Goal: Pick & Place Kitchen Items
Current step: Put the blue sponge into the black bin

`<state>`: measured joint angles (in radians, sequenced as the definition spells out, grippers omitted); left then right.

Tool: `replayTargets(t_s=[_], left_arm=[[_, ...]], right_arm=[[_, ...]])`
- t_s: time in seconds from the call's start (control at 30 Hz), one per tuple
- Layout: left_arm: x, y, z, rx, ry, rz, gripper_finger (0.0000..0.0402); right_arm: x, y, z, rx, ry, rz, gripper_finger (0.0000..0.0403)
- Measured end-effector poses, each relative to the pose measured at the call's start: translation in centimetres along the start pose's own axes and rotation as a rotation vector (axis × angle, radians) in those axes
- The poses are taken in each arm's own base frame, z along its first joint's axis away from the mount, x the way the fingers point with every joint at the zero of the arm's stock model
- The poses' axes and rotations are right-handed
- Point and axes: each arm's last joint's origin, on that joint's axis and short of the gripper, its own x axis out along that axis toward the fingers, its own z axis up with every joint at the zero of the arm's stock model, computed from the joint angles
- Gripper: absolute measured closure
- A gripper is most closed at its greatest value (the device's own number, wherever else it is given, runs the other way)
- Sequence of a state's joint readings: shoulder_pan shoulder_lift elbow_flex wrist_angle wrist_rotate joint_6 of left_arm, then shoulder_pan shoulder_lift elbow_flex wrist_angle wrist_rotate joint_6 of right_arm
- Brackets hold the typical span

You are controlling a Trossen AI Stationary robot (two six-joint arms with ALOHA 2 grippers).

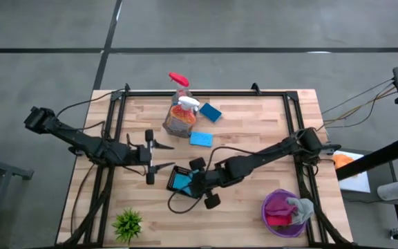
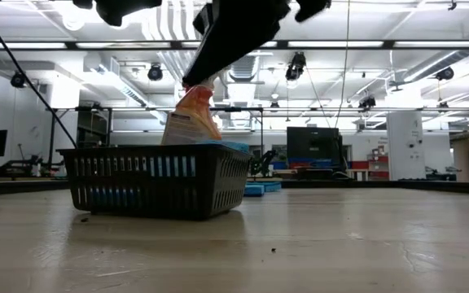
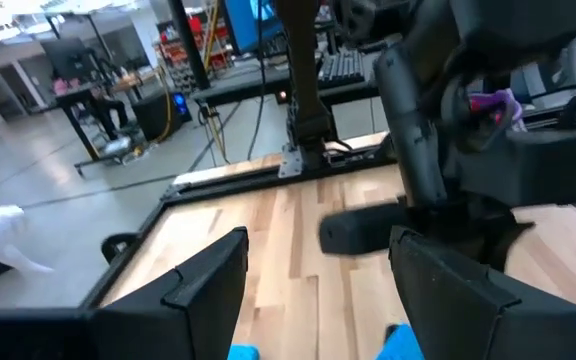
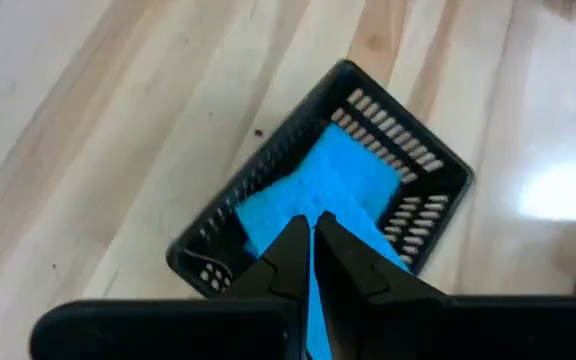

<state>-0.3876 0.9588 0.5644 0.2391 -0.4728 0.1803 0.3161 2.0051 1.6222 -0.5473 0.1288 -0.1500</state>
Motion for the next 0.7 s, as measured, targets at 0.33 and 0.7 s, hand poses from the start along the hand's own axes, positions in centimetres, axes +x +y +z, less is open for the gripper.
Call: replayTargets(t_s=[0.33, 0.7], left_arm=[[0.0, 0.1, 0.0, 0.031, 0.002, 0.026, 0.0156], [-0.2, 0.3, -0.2, 0.044, 0.035, 0.058, 0.0156]], right_arm=[[0.8, -1.8, 0.2, 0.016, -0.273, -0.038, 0.0378], [0.5, -3.5, 0.9, -0.007, -0.399, 0.026, 0.0150]])
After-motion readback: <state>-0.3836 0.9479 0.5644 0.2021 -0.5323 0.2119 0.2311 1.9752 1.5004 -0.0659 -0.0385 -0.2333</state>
